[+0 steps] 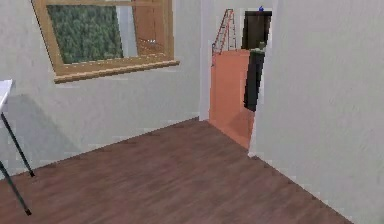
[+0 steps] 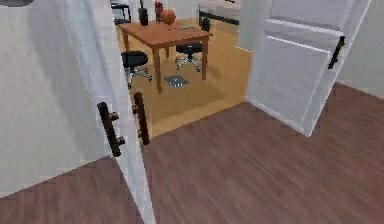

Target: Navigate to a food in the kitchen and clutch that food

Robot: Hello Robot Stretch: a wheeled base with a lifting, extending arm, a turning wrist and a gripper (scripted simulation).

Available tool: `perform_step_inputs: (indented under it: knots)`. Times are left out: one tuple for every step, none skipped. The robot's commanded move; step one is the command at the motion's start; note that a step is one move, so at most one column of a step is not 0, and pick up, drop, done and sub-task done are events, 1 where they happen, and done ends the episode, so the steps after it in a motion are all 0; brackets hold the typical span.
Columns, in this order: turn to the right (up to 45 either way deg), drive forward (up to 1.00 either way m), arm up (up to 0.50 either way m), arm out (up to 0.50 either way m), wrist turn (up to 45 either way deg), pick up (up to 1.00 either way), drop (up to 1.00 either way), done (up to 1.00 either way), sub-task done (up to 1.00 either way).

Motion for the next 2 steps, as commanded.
perform_step_inputs:
  knots:
    - [0.0,1.00,0.00,0.00,0.0,0.00,0.00,0.00,0.00]
    - [0.0,0.75,0.00,0.00,0.0,0.00,0.00,0.00,0.00]
